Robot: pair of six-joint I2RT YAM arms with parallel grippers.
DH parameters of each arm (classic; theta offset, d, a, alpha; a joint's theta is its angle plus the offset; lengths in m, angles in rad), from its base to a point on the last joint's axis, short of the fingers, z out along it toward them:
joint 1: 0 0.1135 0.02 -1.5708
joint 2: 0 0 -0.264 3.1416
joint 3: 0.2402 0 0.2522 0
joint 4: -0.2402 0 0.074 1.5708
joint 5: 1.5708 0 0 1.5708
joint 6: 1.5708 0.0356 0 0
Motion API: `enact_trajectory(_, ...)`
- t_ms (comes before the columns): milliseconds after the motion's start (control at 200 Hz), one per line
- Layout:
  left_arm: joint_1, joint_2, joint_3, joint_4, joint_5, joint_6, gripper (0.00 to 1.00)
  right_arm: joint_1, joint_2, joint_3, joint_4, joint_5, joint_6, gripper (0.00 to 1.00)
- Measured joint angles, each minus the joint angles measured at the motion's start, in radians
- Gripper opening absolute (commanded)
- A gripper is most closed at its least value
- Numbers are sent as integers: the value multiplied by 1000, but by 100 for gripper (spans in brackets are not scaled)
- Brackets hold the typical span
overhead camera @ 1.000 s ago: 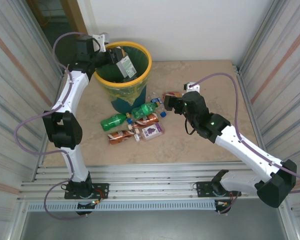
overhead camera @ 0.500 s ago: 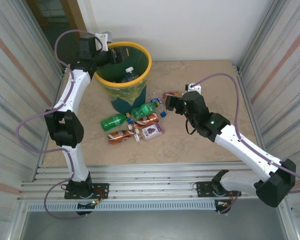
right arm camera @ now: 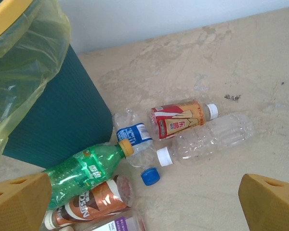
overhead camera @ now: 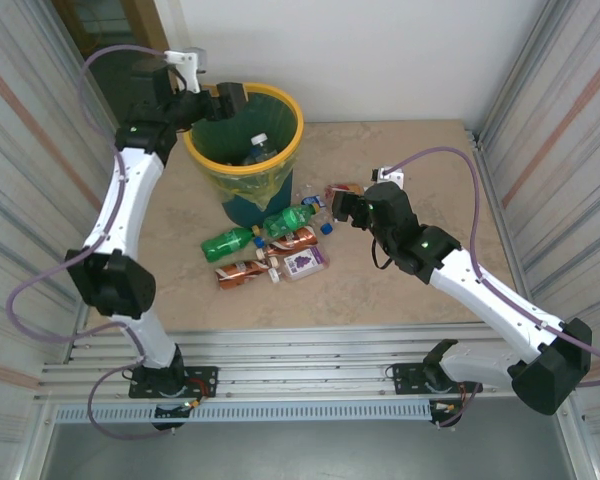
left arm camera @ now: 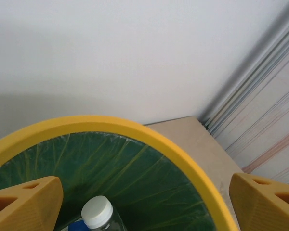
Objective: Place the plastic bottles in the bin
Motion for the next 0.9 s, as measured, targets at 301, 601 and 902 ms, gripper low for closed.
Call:
enact_trajectory(301, 0, -281, -288, 111, -73, 18, 96, -44, 4, 0, -20, -2, 52, 98)
enact_trajectory(601, 0, -546, -705, 261, -208, 13, 99, -145, 41, 0, -93, -40, 156, 98)
enact_trajectory(902, 1, -720, -964, 358, -322, 6, 99, -257, 174, 33, -135, -149, 237, 98)
